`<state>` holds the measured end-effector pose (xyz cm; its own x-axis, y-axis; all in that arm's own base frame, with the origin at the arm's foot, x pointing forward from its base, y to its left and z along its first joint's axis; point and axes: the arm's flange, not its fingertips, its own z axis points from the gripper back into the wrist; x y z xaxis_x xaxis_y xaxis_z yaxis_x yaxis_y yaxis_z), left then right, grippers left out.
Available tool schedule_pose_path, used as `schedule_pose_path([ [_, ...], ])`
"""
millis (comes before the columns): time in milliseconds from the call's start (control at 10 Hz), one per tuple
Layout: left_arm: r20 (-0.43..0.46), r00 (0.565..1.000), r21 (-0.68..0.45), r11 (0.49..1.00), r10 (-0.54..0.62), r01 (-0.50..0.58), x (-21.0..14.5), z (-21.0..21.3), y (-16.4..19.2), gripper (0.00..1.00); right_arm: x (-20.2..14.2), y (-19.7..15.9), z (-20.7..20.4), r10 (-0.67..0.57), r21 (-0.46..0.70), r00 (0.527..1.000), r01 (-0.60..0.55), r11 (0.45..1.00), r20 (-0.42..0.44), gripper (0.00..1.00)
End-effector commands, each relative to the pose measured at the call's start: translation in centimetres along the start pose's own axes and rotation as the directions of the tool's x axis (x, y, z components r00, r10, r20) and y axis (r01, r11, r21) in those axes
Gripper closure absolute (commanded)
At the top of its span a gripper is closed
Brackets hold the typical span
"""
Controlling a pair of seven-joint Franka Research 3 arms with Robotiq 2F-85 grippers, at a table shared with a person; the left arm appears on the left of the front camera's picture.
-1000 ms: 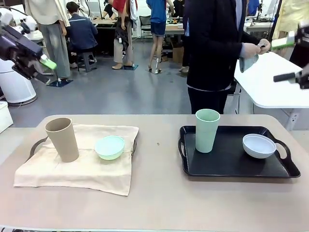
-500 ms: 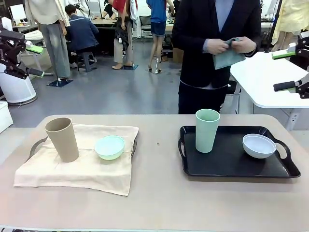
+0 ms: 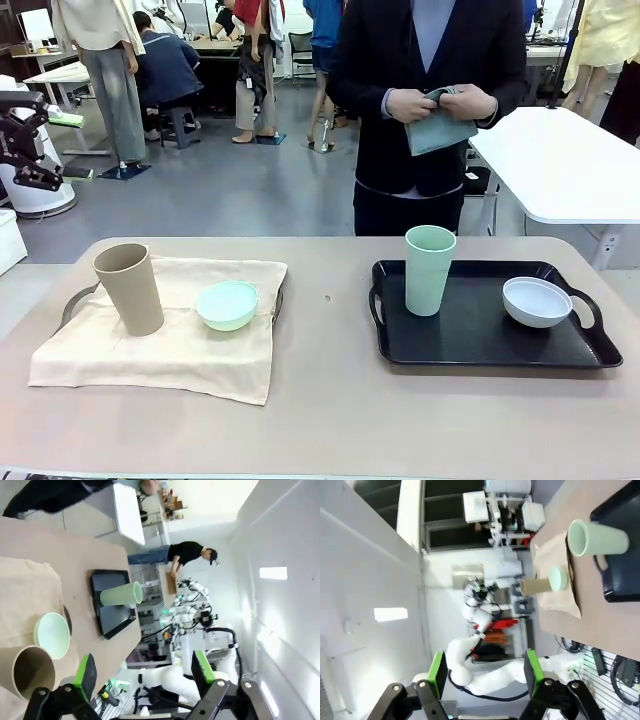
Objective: Set up a tray with a mat and arrange the tableware.
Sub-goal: Pick up the Picnic Bowl and Reusable plastic cup from the Handle tray in front of the human's position and hold them in the air.
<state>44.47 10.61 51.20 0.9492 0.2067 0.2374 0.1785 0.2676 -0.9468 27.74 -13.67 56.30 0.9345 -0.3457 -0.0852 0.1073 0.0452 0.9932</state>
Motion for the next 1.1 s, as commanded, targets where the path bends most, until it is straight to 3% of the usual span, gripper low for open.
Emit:
schedule_pose_path([
  [0, 0.082, 0.997, -0.050, 0.999, -0.012, 0.016, -0.8, -0.5, -0.7, 0.00, 1.5, -0.3, 0.7, -0.014, 0.026, 1.000, 0.014, 1.000, -0.004, 0.19],
  [100, 0.000, 1.000, 0.000, 1.000, 0.000, 0.000, 0.0, 0.0, 0.0, 0.00, 1.4, -0.8, 0.1, -0.018, 0.015, 1.000, 0.018, 1.000, -0.013, 0.19],
  [200, 0.000, 1.000, 0.000, 1.000, 0.000, 0.000, 0.0, 0.0, 0.0, 0.00, 0.7, -0.6, 1.7, -0.025, 0.020, 1.000, 0.025, 0.999, 0.009, 0.19],
  [1000, 0.000, 1.000, 0.000, 1.000, 0.000, 0.000, 0.0, 0.0, 0.0, 0.00, 0.7, -0.6, 1.7, -0.025, 0.020, 1.000, 0.025, 0.999, 0.009, 0.19],
])
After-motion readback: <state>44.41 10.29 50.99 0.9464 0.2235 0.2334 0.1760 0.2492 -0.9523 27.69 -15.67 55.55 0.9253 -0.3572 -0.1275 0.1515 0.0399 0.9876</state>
